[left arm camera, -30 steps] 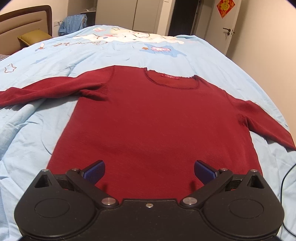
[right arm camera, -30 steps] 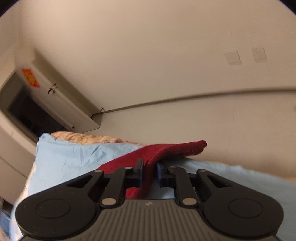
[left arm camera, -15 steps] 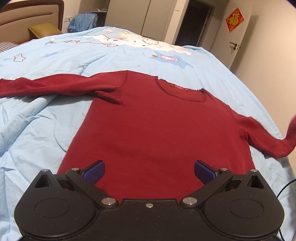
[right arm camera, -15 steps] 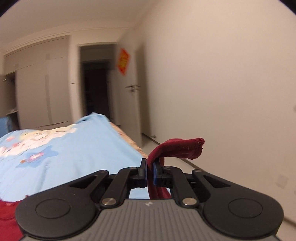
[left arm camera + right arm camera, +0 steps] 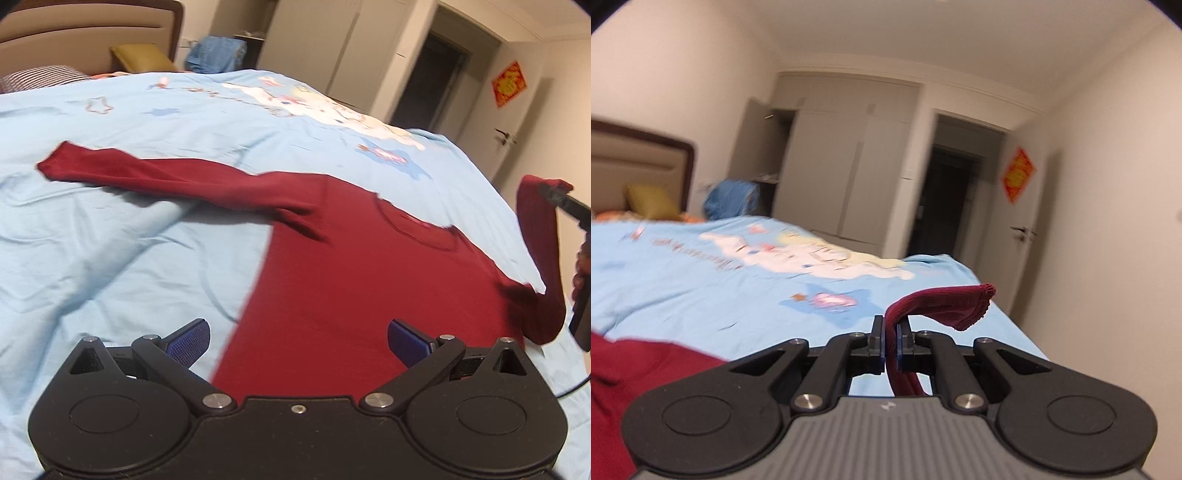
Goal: Fold small clothes
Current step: 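Lift the sleeve with the right gripper and lay it across the sweater body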
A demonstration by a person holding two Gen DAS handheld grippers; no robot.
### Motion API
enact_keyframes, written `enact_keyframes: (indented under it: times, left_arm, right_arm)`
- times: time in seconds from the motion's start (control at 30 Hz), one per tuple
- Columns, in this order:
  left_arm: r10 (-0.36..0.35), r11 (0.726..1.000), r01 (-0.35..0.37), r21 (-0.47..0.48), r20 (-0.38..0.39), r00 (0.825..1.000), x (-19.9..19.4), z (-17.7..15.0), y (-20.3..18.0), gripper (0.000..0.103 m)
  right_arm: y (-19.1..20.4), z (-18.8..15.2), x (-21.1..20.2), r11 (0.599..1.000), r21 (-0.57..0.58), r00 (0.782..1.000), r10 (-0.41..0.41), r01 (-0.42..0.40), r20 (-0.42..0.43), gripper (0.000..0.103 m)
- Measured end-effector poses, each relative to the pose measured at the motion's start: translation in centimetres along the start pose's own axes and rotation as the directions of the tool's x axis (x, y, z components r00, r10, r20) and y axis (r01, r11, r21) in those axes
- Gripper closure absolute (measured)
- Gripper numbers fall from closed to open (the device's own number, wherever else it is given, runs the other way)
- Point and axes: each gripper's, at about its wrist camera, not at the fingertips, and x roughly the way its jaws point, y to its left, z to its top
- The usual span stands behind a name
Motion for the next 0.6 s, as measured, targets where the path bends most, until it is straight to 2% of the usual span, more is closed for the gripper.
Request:
enact_keyframes:
  times: [0.13,0.3,0.4,0.5,0.6]
  left_arm:
    - [0.032,0.998,-0.031,-0.05,0.011,0.999,-0.7,0.2,2.2,0.001]
    - [0.062,0.994,-0.06,-0.093,0.017,0.998,-1.4,0.1,4.5,0.001]
    - [0.074,0.991,-0.072,-0.114,0.016,0.997,-1.6,-0.1,5.6,0.001]
    - [0.08,0.988,-0.077,-0.132,0.013,0.997,-1.7,-0.3,6.3,0.001]
    - [0.081,0.987,-0.078,-0.141,0.013,0.997,-1.9,-0.4,6.6,0.001]
  right_arm:
    - [6.6,-0.6,0.1,0.976,-0.211,0.998,0.059,-0.06,-0.01,0.097]
    - [13.6,-2.9,0.3,0.882,-0.446,0.989,0.133,-0.151,-0.071,0.097]
    - [16.6,-4.3,0.7,0.817,-0.541,0.98,0.158,-0.198,-0.119,0.097]
    - [19.3,-6.4,-0.8,0.749,-0.615,0.969,0.171,-0.246,-0.18,0.097]
    - [20.4,-7.6,-1.0,0.709,-0.643,0.956,0.182,-0.29,-0.231,0.097]
